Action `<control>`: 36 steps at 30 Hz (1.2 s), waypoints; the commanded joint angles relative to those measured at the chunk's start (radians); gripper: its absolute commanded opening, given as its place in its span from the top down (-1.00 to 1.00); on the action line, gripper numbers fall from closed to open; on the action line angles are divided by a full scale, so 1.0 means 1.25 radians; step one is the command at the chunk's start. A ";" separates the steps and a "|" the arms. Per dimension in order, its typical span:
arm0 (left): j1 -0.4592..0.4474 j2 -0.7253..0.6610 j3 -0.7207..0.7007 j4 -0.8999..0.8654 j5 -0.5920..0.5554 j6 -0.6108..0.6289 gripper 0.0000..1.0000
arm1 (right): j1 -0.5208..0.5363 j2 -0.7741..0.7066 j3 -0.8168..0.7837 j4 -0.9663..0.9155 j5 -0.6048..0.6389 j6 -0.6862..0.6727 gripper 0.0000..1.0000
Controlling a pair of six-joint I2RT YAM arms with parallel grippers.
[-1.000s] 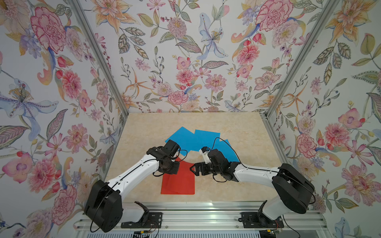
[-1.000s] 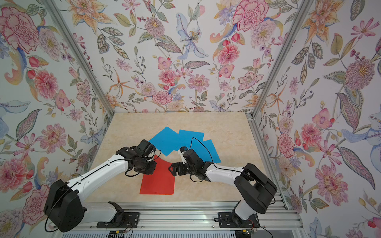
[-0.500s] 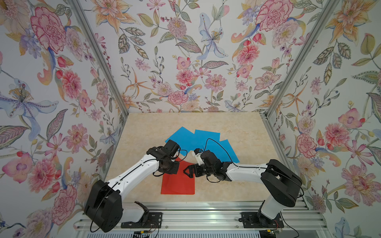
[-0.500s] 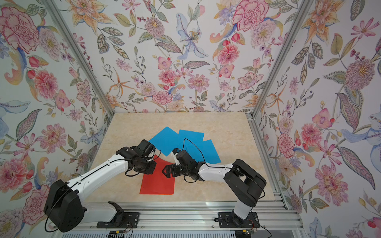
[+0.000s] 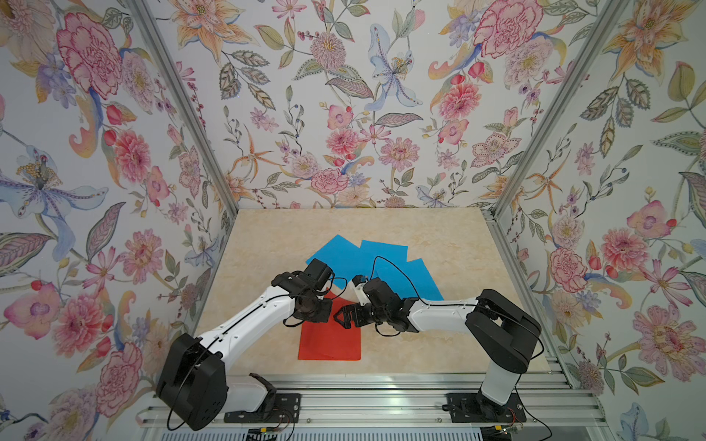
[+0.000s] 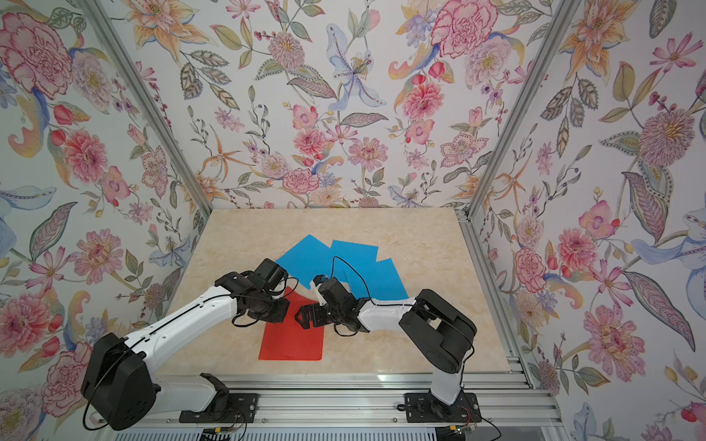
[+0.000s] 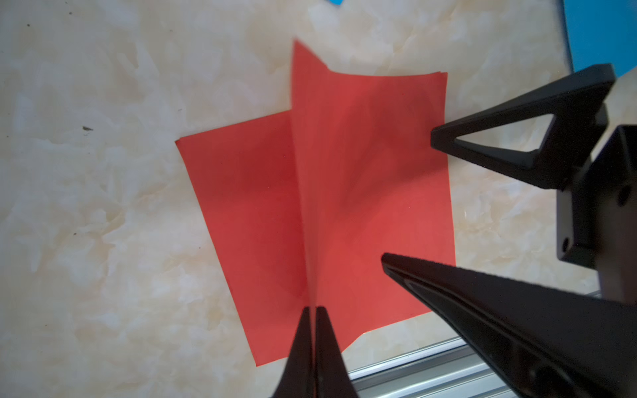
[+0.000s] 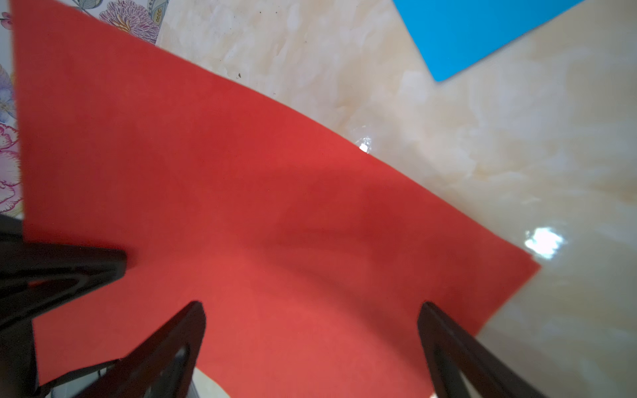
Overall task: Sort the scattered colored papers by color
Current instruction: Place the colored paper.
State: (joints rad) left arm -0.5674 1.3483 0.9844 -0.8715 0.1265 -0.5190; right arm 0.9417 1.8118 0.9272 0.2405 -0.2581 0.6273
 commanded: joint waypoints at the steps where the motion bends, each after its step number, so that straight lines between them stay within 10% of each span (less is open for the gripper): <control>1: 0.010 -0.005 0.010 -0.016 -0.003 0.011 1.00 | 0.005 0.028 0.018 -0.006 -0.001 -0.010 -1.00; 36: 0.008 -0.048 0.026 -0.019 0.075 -0.014 1.00 | 0.008 0.053 0.023 -0.025 -0.009 0.001 -0.99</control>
State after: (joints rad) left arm -0.5674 1.3029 1.0042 -0.8722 0.2089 -0.5312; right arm 0.9424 1.8530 0.9421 0.2512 -0.2588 0.6258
